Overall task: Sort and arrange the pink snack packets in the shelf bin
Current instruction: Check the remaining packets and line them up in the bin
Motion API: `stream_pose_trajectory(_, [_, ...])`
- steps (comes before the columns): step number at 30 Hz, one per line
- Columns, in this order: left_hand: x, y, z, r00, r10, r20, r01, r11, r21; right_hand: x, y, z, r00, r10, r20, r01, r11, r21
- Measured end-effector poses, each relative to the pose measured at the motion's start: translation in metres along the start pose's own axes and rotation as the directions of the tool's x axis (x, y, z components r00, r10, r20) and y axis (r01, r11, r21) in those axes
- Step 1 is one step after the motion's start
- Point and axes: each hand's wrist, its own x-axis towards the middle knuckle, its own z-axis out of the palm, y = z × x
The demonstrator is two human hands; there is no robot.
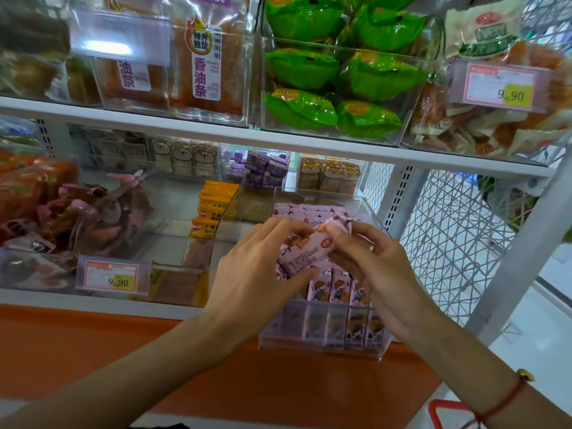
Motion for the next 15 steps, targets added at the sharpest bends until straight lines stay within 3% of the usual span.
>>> stream_pose_trajectory(3, [0.003, -0.001, 0.003, 1.000, 0.016, -0.017, -0.015, 0.997, 0.076, -0.001, 0.001, 0.001, 0.997, -0.064, -0.053, 0.058, 0.993, -0.103])
stream_pose_trajectory(5, [0.005, -0.003, 0.003, 1.000, 0.014, -0.027, -0.013, 0.999, 0.043, -0.003, -0.001, 0.000, 0.993, -0.119, -0.007, 0.117, 0.982, -0.149])
stream_pose_trajectory(7, [0.009, -0.006, -0.001, 0.998, -0.060, 0.008, 0.061, 0.990, -0.125, -0.006, -0.005, -0.001, 0.978, -0.192, 0.080, 0.205, 0.954, -0.220])
stream_pose_trajectory(9, [0.013, -0.011, -0.006, 0.987, -0.095, 0.129, 0.131, 0.942, -0.310, -0.010, -0.010, 0.000, 0.953, -0.276, 0.126, 0.301, 0.911, -0.282])
stream_pose_trajectory(12, [0.016, -0.017, -0.013, 0.966, -0.005, 0.258, 0.148, 0.829, -0.539, -0.013, -0.016, 0.002, 0.910, -0.393, 0.133, 0.415, 0.853, -0.316])
stream_pose_trajectory(15, [0.015, -0.017, -0.015, 0.955, 0.041, 0.293, 0.164, 0.749, -0.642, -0.013, -0.018, 0.002, 0.887, -0.440, 0.140, 0.461, 0.838, -0.291])
